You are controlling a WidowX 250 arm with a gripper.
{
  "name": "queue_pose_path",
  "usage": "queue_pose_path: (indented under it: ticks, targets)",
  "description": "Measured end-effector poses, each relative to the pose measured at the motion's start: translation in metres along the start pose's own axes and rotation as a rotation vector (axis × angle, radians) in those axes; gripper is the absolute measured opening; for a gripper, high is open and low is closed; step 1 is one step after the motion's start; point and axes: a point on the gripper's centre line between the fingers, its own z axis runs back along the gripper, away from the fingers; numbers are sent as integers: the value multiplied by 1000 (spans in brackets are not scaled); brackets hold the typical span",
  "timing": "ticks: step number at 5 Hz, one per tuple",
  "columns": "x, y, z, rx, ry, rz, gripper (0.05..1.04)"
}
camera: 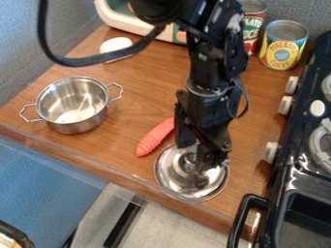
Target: Opened the top lid of the silver pot
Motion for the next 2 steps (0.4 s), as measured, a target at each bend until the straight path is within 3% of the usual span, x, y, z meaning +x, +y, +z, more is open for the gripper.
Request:
queue_pose_path:
  ticks: [1, 2]
  targets:
    - [-7, 3, 27, 10, -37, 43, 1012]
    - [-20, 18, 40, 48, -29, 148, 1008]
